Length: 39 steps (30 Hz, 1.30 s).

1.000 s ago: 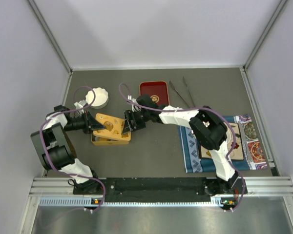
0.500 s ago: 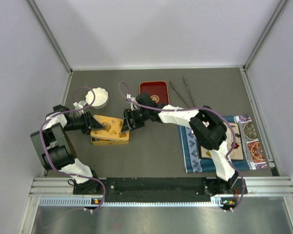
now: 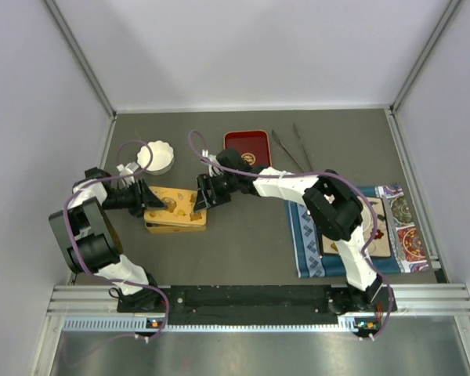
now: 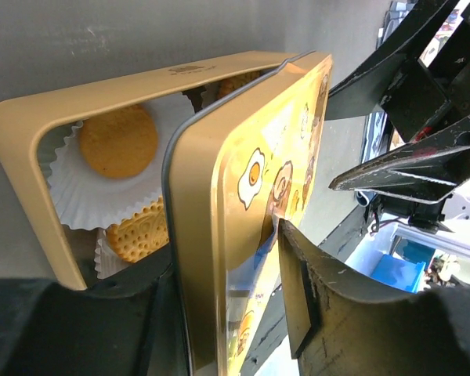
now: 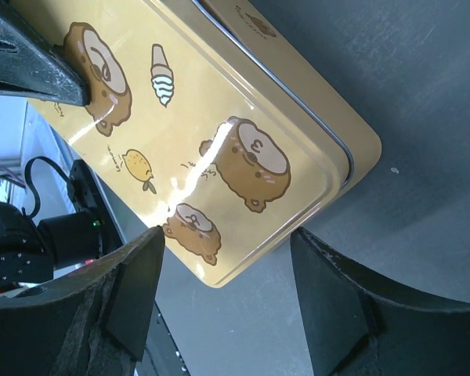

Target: Pack the cookies

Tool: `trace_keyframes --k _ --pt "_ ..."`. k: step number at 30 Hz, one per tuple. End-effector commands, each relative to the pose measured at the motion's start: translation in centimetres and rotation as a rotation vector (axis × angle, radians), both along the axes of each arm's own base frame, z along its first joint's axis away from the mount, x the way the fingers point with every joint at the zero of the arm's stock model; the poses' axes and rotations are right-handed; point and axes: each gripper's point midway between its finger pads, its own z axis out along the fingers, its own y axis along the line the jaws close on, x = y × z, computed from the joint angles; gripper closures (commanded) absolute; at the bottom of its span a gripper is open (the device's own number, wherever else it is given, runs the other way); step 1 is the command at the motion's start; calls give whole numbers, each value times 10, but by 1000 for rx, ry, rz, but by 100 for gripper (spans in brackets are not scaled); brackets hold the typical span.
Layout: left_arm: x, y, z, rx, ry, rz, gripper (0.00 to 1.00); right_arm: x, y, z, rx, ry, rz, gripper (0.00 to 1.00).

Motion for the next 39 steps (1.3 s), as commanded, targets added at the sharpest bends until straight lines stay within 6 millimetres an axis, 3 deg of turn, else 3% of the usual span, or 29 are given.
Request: trace_keyframes --k 1,6,16,39 --pt "8 8 10 48 -58 -10 52 6 18 21 63 -62 32 34" --pt "9 11 8 67 -53 -7 44 7 18 21 61 -69 31 34" --pt "13 21 1 121 -35 0 37 5 18 19 56 -68 35 35" --pt "23 42 -4 249 -41 8 34 5 19 12 44 -52 40 35"
